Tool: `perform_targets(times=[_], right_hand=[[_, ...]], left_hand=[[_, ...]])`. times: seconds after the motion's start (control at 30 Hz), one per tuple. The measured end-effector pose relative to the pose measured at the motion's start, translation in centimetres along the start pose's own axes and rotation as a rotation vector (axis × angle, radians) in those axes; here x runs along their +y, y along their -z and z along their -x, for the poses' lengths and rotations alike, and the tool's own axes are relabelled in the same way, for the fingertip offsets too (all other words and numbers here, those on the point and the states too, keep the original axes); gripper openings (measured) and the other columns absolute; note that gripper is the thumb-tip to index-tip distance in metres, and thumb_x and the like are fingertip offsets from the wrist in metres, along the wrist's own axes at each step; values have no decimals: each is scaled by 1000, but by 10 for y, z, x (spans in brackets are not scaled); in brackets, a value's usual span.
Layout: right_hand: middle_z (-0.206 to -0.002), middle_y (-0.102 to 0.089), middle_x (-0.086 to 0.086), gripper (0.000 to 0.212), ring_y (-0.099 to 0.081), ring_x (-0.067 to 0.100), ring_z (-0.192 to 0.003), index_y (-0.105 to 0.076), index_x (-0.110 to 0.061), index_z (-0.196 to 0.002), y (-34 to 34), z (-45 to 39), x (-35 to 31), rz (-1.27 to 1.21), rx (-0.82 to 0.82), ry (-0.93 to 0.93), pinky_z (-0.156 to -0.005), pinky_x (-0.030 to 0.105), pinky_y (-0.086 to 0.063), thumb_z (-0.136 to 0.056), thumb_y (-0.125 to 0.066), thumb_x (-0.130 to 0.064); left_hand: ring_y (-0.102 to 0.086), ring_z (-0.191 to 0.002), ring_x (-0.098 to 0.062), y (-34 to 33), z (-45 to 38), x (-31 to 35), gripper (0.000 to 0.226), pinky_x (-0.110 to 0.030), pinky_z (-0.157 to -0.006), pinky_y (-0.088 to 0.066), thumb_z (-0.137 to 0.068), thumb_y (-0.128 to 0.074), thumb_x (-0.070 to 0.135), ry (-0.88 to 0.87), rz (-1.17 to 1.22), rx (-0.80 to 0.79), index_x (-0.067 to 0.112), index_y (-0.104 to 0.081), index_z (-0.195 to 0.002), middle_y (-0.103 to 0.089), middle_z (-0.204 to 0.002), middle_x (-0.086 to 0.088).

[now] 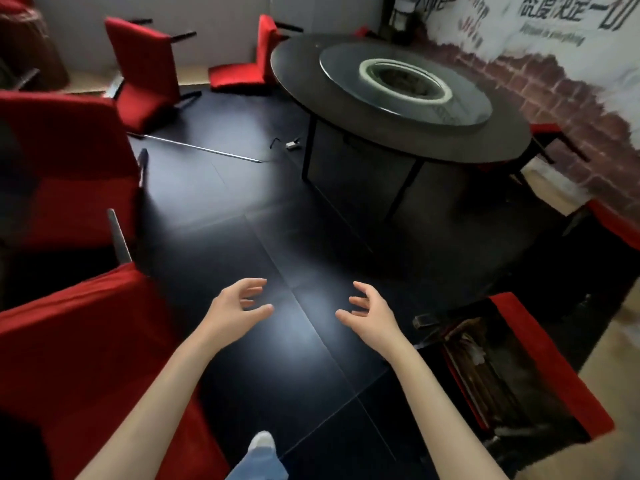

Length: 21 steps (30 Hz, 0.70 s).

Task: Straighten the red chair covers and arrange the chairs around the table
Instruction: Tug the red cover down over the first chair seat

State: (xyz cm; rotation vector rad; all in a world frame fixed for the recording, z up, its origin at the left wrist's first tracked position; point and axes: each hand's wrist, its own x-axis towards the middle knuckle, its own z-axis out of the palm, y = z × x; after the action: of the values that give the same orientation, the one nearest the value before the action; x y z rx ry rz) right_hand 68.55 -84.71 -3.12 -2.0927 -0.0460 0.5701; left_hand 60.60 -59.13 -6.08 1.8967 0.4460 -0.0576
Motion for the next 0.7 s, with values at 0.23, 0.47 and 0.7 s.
perform_targets(times=[0.23, 0.47, 0.7], right_hand=[[-123, -52, -6, 70, -56, 13, -109, -37, -31, -142, 7, -105, -51, 40, -134, 92, -93, 33, -49, -82, -74, -29], [-124, -56, -1, 70, -62, 15, -104, -41, -29, -140, -18, -214, -95, 159, -398, 195, -64, 20, -48, -79, -76, -25], [-129, -55, -2, 72, -60, 15, -108, -40, -31, -142, -58, -278, -148, 308, -718, 338, -54, 10, -45, -79, -75, -27]], left_hand=[[-62, -102, -11, 20, -69, 15, 44, -36, -95, -49, -77, -77, 28, 71, 57, 140, 47, -56, -109, -62, -111, 14], [-62, -100, -16, 26, -95, 10, 44, -36, -93, -50, -77, -79, 21, 257, 148, 429, 41, -57, -110, -64, -111, 6], [-62, -100, -19, 19, -80, 18, 43, -32, -90, -49, -79, -77, 17, 444, 220, 797, 30, -59, -116, -62, -111, 4]])
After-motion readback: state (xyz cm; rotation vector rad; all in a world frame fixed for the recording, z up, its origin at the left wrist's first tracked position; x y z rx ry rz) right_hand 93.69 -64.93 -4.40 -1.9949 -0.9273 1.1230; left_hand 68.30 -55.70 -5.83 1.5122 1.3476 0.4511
